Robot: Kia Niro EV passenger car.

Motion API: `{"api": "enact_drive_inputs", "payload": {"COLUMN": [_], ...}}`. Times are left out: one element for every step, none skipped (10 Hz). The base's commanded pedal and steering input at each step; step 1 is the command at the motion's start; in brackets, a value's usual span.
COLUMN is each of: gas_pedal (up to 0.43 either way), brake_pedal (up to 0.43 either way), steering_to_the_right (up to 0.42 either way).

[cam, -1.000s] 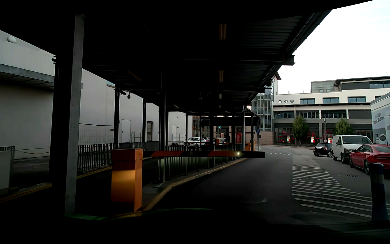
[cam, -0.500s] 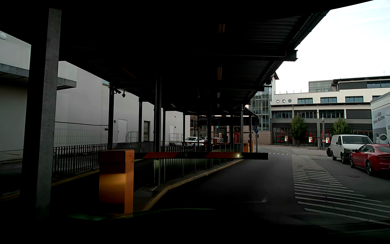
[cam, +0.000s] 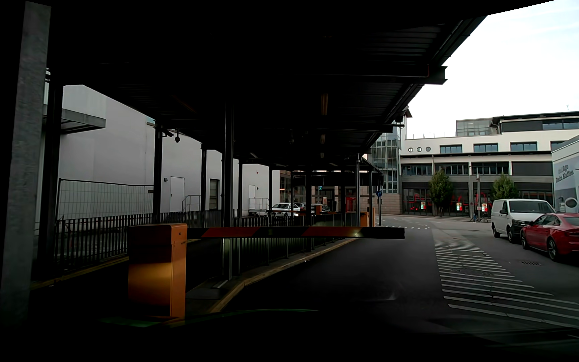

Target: Follow the waypoints while adhering to traffic rules and regulations

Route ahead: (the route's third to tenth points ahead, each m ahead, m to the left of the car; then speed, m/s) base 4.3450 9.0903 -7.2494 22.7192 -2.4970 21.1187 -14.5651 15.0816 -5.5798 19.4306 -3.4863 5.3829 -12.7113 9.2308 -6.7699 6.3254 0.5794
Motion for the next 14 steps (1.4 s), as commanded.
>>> {"api": "enact_drive_inputs", "payload": {"gas_pedal": [0.0, 0.0, 0.0, 0.0, 0.0, 0.0, 0.0, 0.0, 0.0, 0.0, 0.0, 0.0, 0.0, 0.0], "brake_pedal": [0.134, 0.14, 0.134, 0.134, 0.14, 0.14, 0.14, 0.134, 0.116, 0.116, 0.122, 0.128, 0.146, 0.146], "steering_to_the_right": [0.061, 0.053, 0.046, 0.04, 0.026, 0.026, 0.027, 0.027, 0.027, 0.027, 0.027, 0.027, 0.027, 0.027]}}
